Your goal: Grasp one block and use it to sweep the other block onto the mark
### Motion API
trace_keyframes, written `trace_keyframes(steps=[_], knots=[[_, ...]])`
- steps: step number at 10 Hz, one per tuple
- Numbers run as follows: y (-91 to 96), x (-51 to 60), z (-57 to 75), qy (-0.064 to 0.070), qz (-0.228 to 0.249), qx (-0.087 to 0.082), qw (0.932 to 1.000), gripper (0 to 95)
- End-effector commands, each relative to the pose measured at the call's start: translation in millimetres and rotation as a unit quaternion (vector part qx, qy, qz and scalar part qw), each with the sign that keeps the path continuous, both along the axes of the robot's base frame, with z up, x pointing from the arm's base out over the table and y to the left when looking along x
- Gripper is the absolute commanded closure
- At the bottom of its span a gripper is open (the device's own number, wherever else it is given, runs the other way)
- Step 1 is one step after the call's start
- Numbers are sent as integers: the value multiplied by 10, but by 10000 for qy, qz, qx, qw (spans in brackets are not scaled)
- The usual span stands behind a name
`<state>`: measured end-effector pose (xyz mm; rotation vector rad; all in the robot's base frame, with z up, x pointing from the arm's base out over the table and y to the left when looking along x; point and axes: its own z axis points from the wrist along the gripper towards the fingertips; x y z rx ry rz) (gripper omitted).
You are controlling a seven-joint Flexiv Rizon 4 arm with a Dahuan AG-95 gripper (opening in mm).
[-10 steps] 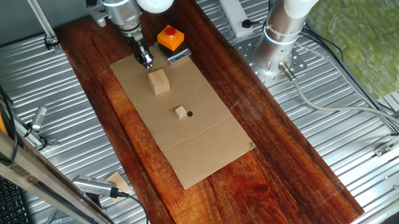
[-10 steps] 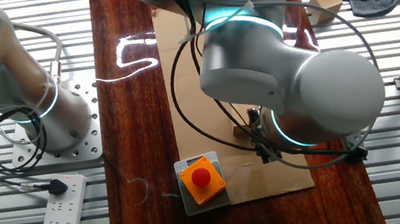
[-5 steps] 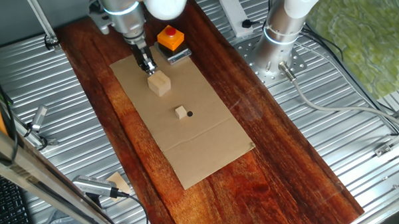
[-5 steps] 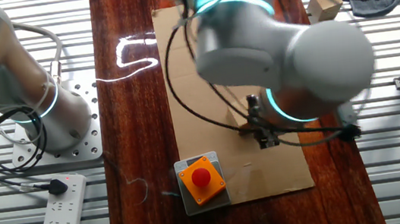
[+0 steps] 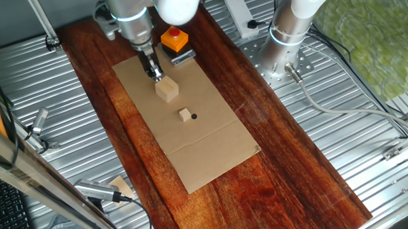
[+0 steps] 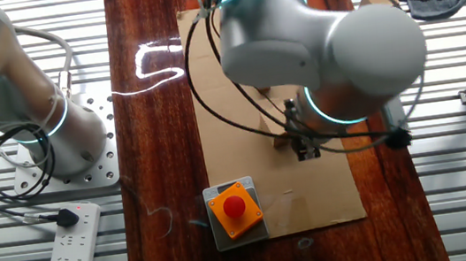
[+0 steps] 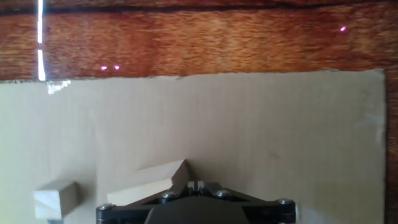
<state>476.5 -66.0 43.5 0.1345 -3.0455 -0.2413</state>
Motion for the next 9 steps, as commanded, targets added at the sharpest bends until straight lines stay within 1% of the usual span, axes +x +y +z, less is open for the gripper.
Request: trace_keyframes(steps=[1,3,5,7,9], knots=[[95,-26,-9,19,-76,-39,10000,950],[256,-59,-20,41,-171,-98,9998,950],[330,-83,-34,42,-188,-121,9997,950],[340,-75,-33,65,-186,-140,9997,950],[339,-75,-33,52,-120,-136,9998,950]])
